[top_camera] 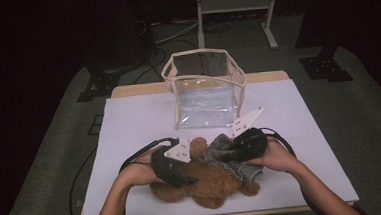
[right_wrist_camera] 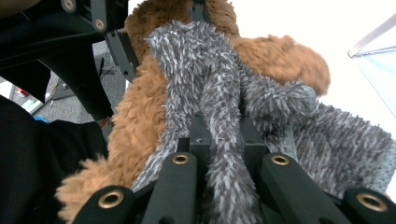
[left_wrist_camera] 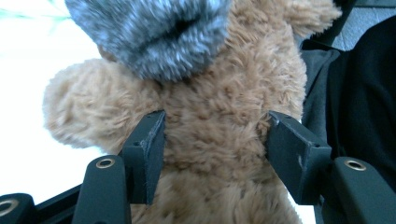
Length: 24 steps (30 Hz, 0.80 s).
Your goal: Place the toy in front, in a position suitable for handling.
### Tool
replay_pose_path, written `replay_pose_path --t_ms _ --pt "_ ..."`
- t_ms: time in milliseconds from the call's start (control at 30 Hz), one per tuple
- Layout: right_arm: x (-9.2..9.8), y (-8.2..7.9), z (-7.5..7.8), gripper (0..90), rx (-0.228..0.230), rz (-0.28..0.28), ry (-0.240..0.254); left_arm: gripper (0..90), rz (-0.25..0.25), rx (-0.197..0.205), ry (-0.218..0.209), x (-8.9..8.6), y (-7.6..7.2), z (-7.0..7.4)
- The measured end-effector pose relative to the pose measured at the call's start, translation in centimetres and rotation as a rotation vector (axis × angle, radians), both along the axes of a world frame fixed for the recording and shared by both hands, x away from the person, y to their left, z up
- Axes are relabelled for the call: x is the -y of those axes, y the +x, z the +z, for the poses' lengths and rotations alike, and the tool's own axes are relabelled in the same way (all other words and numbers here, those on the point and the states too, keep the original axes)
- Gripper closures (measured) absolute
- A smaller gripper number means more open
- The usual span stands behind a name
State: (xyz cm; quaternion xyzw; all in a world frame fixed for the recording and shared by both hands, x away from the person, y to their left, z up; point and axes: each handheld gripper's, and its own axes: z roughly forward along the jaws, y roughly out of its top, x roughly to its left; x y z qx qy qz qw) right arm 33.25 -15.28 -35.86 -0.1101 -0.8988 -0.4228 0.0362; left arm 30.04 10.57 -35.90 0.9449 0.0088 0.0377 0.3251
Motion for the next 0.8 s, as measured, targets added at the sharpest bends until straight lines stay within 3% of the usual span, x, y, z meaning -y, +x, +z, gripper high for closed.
replay_pose_path --t_ms 467,700,800 --pt "2.6 0.1 -0.2 79.9 -0.024 -0.046 0.008 39.3 0.015 -0.01 0.006 -0.3 -0.1 -0.7" --pt "2.0 0.0 0.3 79.9 -0.009 -0.023 0.033 38.8 0.008 0.002 0.026 -0.1 0.0 -0.3" --pt "1.5 -0.2 0.0 80.0 -0.008 -0.008 0.03 38.8 0.007 0.011 0.005 -0.1 0.3 0.4"
